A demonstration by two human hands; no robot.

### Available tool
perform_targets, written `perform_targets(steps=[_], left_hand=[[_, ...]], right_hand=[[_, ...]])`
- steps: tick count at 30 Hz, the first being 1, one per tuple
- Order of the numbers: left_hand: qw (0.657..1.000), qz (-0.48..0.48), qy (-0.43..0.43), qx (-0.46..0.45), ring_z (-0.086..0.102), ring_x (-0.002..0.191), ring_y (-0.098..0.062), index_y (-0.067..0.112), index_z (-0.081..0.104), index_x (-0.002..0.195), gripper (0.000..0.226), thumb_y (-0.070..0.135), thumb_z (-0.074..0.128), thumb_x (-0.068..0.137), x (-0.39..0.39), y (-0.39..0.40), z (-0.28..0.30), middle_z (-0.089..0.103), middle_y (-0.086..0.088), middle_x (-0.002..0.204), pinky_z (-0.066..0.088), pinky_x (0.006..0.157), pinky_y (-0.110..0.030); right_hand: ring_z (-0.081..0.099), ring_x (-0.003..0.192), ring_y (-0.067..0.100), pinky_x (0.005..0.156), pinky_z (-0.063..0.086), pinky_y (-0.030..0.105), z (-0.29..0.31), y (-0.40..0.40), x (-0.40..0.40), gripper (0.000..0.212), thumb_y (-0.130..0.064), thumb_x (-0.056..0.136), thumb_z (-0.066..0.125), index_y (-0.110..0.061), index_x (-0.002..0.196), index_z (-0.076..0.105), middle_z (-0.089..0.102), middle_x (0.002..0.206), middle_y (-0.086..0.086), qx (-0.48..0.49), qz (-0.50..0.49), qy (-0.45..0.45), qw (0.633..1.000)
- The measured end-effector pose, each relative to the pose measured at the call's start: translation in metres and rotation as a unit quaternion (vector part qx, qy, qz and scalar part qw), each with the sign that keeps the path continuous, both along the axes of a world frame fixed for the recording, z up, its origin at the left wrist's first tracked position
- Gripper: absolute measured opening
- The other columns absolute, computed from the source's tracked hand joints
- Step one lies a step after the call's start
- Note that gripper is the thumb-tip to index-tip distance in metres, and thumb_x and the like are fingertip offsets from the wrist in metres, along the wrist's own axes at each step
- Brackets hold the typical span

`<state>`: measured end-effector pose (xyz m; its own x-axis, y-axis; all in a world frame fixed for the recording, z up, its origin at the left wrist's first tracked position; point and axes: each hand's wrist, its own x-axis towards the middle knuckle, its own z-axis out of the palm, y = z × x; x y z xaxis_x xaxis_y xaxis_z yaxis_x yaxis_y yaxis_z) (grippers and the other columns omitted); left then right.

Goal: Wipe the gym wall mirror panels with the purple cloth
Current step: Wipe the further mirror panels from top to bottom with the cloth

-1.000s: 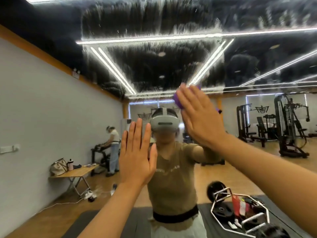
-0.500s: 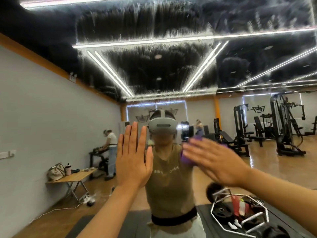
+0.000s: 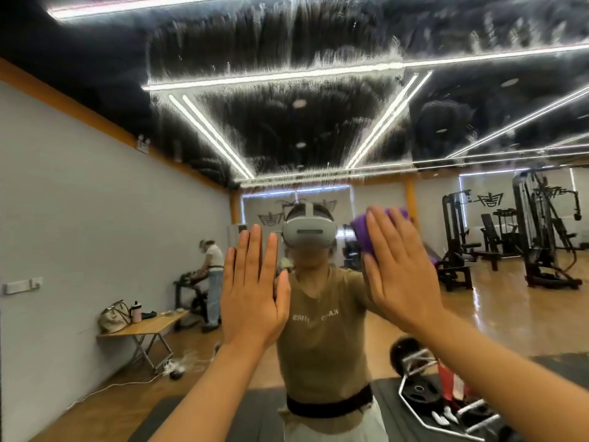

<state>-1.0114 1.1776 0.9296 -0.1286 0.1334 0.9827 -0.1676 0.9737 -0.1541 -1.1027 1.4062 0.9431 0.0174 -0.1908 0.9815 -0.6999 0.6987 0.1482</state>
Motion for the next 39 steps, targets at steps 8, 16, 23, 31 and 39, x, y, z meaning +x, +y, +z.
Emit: perform_targets(steps=[8,16,23,31,39], left_hand=[[1.000,-0.001,-0.006,0.007,0.007,0.156,-0.025,0.012,0.020,0.160,0.064,0.034,0.033,0.102,0.001,0.001,0.001,0.010,-0.011,0.168,0.003,0.127,-0.041],[1.000,-0.004,-0.002,0.004,0.006,0.156,-0.026,0.010,0.021,0.160,0.064,0.035,0.031,0.102,0.002,0.001,0.002,0.011,-0.012,0.168,0.004,0.127,-0.043],[1.000,-0.016,0.012,-0.001,0.010,0.155,-0.028,0.008,0.024,0.159,0.064,0.034,0.032,0.101,0.001,-0.001,0.000,0.015,-0.015,0.167,0.007,0.126,-0.045],[1.000,-0.024,0.018,-0.003,0.012,0.155,-0.029,0.009,0.022,0.159,0.063,0.035,0.032,0.102,-0.001,-0.001,0.001,0.017,-0.015,0.167,0.005,0.127,-0.044],[0.999,-0.023,0.022,-0.008,0.008,0.155,-0.027,0.008,0.022,0.159,0.063,0.034,0.032,0.102,0.000,-0.001,0.002,0.016,-0.016,0.166,0.000,0.127,-0.039]], right_hand=[[0.016,0.155,0.028,0.128,0.006,0.041,-0.119,0.026,0.000,0.057,-0.033,0.110,0.024,-0.011,0.161,0.014,0.013,0.169,0.006,0.110,-0.039,0.002,0.993],[-0.004,0.156,0.023,0.125,-0.011,0.030,0.062,0.009,0.005,0.067,-0.041,0.106,0.026,-0.011,0.161,0.003,0.001,0.169,0.008,-0.038,0.008,-0.096,0.995],[0.001,0.156,0.023,0.124,-0.011,0.026,0.078,0.012,0.003,0.064,-0.032,0.107,0.035,-0.007,0.161,0.011,0.008,0.169,0.010,-0.051,-0.001,-0.073,0.996],[0.013,0.156,0.028,0.128,0.005,0.040,-0.135,0.017,0.007,0.064,-0.037,0.107,0.032,-0.014,0.163,0.010,0.010,0.170,0.005,0.025,-0.019,-0.053,0.998],[0.015,0.155,0.027,0.127,0.010,0.042,-0.115,0.026,0.007,0.068,-0.038,0.105,0.038,-0.015,0.162,0.010,0.016,0.168,0.008,0.062,-0.024,-0.036,0.997]])
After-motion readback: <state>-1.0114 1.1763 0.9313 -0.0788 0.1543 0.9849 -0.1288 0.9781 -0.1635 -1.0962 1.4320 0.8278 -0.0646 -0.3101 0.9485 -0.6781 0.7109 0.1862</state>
